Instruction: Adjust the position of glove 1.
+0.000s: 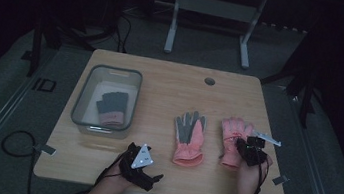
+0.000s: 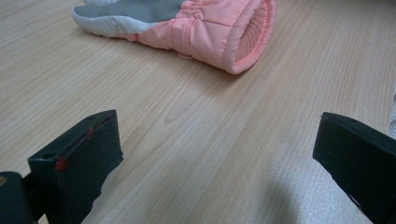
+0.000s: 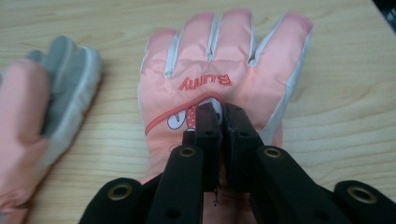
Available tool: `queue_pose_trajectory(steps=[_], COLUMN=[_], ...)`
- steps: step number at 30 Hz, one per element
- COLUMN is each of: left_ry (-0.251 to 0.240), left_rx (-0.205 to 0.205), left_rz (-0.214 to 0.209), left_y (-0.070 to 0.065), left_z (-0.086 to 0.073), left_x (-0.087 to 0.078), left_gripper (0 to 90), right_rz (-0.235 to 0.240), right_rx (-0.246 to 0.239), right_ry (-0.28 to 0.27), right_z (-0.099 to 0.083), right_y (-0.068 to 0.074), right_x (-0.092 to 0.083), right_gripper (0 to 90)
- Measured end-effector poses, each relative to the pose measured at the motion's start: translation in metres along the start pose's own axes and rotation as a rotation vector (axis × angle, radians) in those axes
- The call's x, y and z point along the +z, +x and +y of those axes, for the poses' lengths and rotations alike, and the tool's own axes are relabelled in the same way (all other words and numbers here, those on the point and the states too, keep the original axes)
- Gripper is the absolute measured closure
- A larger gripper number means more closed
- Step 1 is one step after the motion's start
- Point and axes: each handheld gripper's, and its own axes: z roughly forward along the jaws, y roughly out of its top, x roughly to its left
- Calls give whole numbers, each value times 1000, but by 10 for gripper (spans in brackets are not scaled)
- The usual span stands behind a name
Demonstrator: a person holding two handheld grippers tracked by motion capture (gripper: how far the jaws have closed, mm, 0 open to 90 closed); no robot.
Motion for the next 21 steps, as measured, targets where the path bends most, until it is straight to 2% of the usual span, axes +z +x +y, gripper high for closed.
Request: queue_pose_trajectory(steps=[6, 11, 14, 16, 18, 19, 20, 21], left_ry=[3, 2, 2, 1, 1, 1, -1, -1], left_rx=[2, 2, 2, 2, 3, 3, 3, 5], left_rz=[0, -1, -4, -5, -6, -7, -7, -6], left_y=[0, 0, 0, 0, -1, -1, -1, -1], left_z=[0, 0, 0, 0, 0, 0, 0, 0], left_x=[0, 0, 0, 0, 0, 0, 0, 0], left_gripper=[8, 8, 8, 8, 8, 8, 8, 8], right_rz=[-8, -12, -19, -10, 19, 60, 85, 99], right_rx=[-3, -21, -86, -98, -162, -187, -204, -244], right_ry=[16, 31, 15, 8, 1, -6, 0, 4], right_z=[-3, 1, 9, 12, 20, 23, 25, 27], right_y=[-1, 0, 1, 0, -7, -10, -13, -17], right_x=[9, 7, -3, -6, -14, -16, -16, -17], right_gripper=[828, 746, 704, 704, 673, 651, 652, 650])
